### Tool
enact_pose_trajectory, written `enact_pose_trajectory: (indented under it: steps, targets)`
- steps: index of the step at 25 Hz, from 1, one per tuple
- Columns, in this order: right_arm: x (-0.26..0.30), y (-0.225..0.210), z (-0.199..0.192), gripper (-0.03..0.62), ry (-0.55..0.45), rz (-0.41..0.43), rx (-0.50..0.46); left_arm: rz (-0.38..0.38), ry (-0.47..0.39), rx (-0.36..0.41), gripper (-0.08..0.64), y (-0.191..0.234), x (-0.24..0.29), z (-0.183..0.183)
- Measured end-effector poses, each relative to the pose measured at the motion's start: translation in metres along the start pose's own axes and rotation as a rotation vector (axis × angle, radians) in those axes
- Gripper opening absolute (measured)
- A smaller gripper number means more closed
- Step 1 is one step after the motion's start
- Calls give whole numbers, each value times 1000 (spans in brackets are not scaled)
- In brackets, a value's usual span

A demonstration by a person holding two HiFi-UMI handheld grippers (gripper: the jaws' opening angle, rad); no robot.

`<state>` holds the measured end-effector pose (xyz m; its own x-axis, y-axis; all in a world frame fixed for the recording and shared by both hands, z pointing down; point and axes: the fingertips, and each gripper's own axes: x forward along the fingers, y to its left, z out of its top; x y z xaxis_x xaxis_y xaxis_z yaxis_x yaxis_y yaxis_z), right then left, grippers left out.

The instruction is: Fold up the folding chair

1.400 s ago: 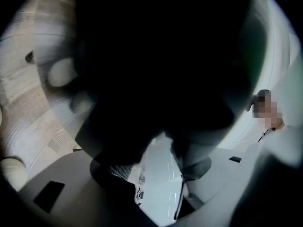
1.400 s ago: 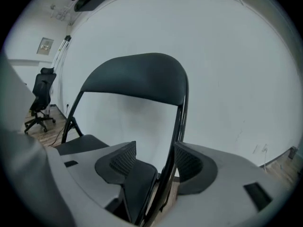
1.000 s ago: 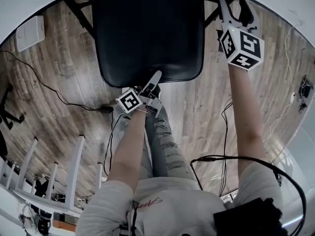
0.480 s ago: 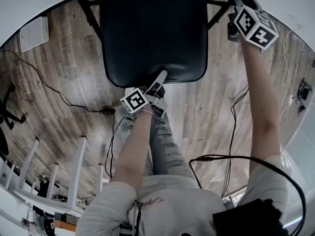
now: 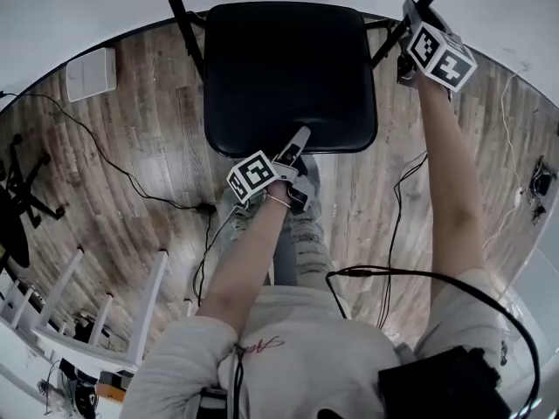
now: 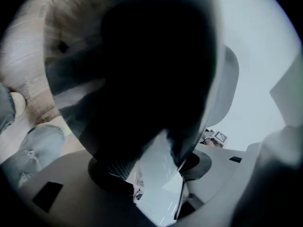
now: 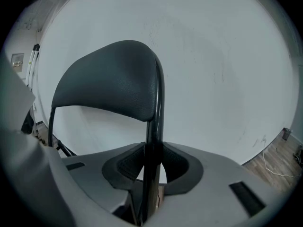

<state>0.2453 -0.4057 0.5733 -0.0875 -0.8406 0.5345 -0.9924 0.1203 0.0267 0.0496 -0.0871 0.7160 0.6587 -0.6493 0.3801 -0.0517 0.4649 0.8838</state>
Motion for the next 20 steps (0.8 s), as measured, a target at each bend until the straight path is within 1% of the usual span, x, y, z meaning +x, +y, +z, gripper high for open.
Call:
enact_pose_trajectory:
  steps: [3, 7, 13, 16, 20]
  targets:
    - [6, 0, 14, 109, -29, -4, 21, 56, 0, -48, 272, -17, 8, 9]
    - [5, 1, 19, 109, -30, 0, 35, 138, -11, -93, 281, -35, 9, 15]
    - [9, 5, 30, 109, 4, 24, 34, 276, -34, -163, 304, -66, 16, 31]
    - [9, 9, 38, 109, 21, 36, 28, 327, -48, -185, 307, -84, 19, 41]
    - [8, 11, 47, 109, 50, 40, 21, 418, -74, -202, 325, -108, 24, 53]
